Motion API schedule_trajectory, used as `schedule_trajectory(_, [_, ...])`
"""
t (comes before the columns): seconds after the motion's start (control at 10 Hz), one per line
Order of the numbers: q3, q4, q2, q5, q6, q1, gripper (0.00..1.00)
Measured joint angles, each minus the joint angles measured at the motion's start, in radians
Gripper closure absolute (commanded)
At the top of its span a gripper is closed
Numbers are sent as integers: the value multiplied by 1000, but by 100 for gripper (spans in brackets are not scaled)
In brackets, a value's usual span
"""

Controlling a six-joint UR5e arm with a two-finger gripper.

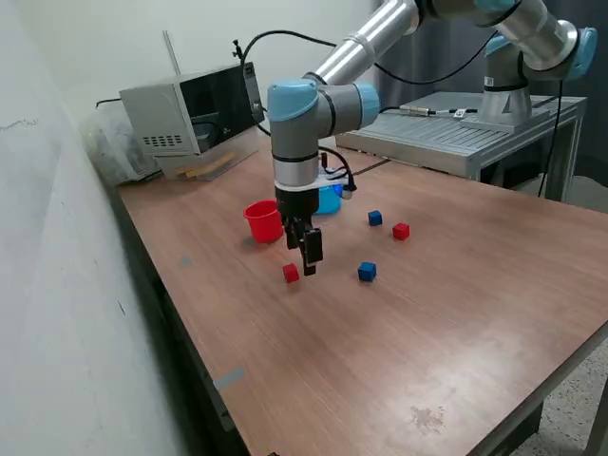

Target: Place red objects in the red bin, and blue objects in the blue bin.

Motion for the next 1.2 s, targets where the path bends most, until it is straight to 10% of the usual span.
schedule_trajectory(1.2, [-51, -18, 57, -2, -19, -30, 0])
